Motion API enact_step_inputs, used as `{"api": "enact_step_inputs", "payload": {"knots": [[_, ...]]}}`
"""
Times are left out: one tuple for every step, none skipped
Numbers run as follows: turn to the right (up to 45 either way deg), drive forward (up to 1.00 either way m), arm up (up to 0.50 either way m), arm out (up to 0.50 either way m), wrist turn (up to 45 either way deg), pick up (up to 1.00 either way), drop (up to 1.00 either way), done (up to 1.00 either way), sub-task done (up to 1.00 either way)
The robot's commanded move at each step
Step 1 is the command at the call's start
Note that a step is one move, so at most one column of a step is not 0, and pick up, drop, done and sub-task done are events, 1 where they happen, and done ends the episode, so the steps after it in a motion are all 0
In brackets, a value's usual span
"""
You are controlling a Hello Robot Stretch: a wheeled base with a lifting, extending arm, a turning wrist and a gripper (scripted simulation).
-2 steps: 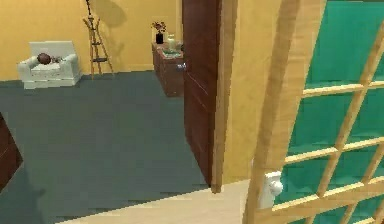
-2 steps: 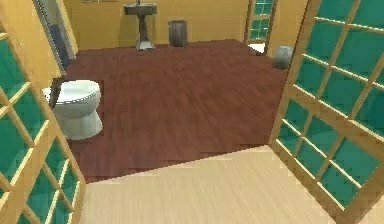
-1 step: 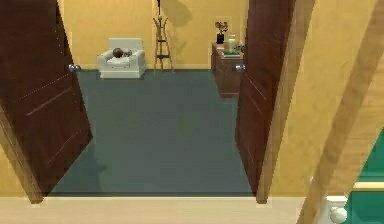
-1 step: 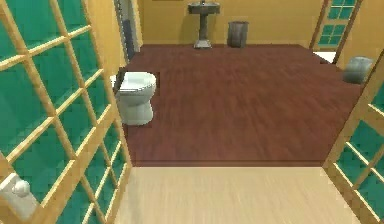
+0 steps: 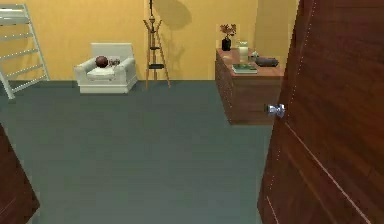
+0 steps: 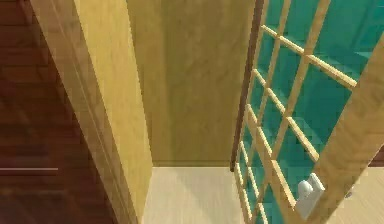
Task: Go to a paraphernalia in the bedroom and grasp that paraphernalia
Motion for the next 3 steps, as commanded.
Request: {"api": "enact_step_inputs", "payload": {"knots": [[0.0,1.00,0.00,0.00,0.0,0.00,0.00,0.00,0.00],[-6.0,0.00,0.00,0.00,0.0,0.00,0.00,0.00,0.00],[0.0,0.30,0.00,0.00,0.0,0.00,0.00,0.00,0.00]]}}
